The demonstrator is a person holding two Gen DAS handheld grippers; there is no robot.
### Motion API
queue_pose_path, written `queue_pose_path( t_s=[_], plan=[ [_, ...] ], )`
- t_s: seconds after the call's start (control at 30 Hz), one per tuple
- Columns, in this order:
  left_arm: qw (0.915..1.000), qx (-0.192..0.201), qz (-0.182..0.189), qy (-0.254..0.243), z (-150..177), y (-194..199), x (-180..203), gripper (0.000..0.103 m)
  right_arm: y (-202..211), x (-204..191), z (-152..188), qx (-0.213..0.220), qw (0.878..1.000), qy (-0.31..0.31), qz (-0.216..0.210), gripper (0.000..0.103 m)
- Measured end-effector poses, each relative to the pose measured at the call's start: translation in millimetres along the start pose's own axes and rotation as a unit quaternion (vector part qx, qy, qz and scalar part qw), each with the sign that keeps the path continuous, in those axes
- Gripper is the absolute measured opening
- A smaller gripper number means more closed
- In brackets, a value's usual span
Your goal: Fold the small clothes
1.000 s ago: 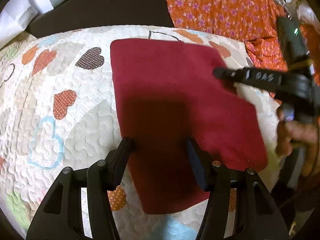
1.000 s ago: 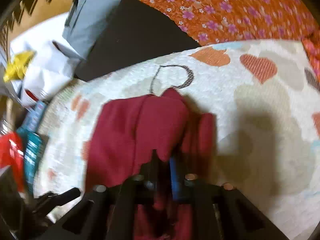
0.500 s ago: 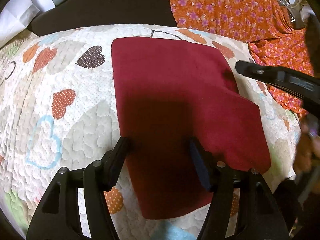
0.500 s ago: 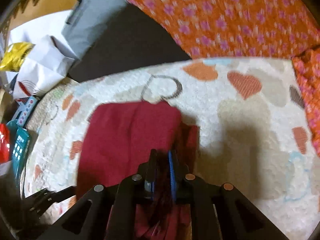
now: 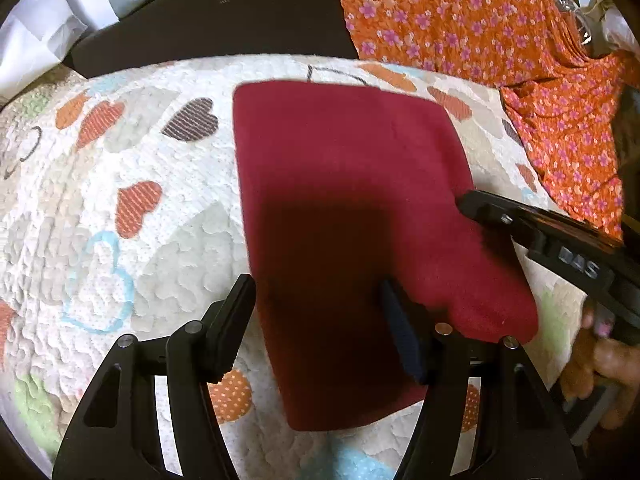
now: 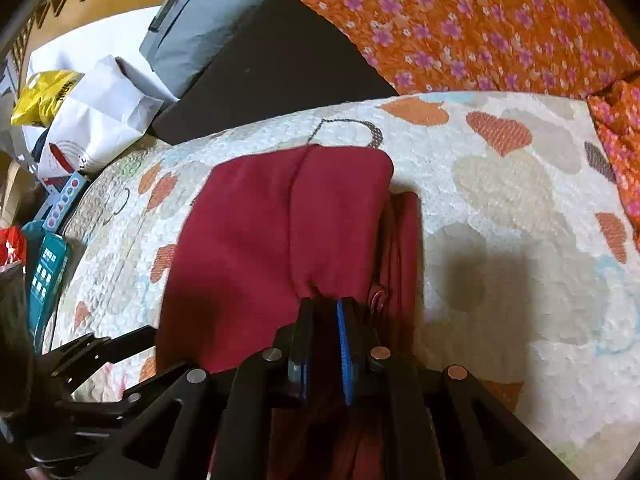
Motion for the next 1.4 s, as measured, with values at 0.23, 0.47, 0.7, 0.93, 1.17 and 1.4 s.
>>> queue_pose_path(
  t_s=[0.23,0.47,0.7,0.93,1.17,1.4],
  plan=[
    [0.999,0.033,-0.031,-0.004,-12,9,-7,0.065,18,-12,0,0.021,1.0,0.004,-0.01,0.01],
    [0.9966,0.05,-0.062,-0.022,-14,11,-9,0.065,9,-5,12,0.008,1.0,0.013,0.022,0.012],
    [0.9933,0.082,-0.081,-0.015,-18,25,-17,0.065,35,-14,8,0.033,0.999,-0.003,0.001,0.023],
    [0.9886,0.112,-0.097,-0.025,-18,43,-18,0.065,49,-28,9,0.051,0.999,-0.001,-0.006,0.031],
    [0.9887,0.118,-0.091,-0.015,-16,51,-20,0.065,54,-36,12,0.054,0.998,0.005,-0.006,0.032],
    [0.9889,0.119,-0.089,-0.001,-16,56,-24,0.065,58,-45,15,0.055,0.998,0.013,-0.01,0.033]
  ],
)
Point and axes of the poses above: each gripper's, at about its wrist camera, not at the fingertips, and y roughly against the way its jaws point, x to its right, z to its underside, the point moved 7 cm from there along -y, roughly the way its jaws point, and after that the axes turned 5 degrees about x, right-handed, at the moved point
